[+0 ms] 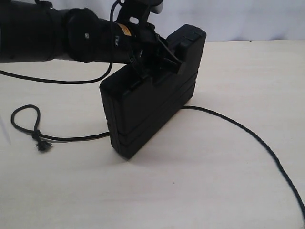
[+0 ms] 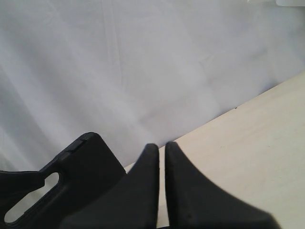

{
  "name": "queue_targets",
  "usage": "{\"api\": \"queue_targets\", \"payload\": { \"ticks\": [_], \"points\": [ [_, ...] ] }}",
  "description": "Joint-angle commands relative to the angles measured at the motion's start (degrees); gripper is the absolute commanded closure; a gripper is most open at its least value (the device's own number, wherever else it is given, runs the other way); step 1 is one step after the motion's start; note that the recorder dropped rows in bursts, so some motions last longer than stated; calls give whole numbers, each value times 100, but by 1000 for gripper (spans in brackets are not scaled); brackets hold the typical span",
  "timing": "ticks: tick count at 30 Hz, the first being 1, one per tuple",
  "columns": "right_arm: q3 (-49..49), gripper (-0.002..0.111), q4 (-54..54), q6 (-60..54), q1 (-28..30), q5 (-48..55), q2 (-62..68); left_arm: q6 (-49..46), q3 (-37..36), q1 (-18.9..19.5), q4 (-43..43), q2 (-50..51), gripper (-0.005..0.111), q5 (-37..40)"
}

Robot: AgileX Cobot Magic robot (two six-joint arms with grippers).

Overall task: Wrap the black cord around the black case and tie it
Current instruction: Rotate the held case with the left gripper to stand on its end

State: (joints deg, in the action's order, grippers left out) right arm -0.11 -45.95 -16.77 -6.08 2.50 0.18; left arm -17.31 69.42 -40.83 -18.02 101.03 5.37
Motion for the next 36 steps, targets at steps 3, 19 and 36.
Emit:
{"api": "queue_targets", "payload": {
  "ticks": [3, 19, 36],
  "points": [
    [11, 104, 4, -36, -9, -33, -18, 2972, 56, -61, 2908, -95, 107, -325],
    [11, 104, 4, -36, -9, -33, -18, 4902, 677, -61, 4855, -95, 107, 954],
    [11, 104, 4, -36, -9, -33, -18, 7400, 677, -47, 6192, -95, 107, 1702]
  ]
}}
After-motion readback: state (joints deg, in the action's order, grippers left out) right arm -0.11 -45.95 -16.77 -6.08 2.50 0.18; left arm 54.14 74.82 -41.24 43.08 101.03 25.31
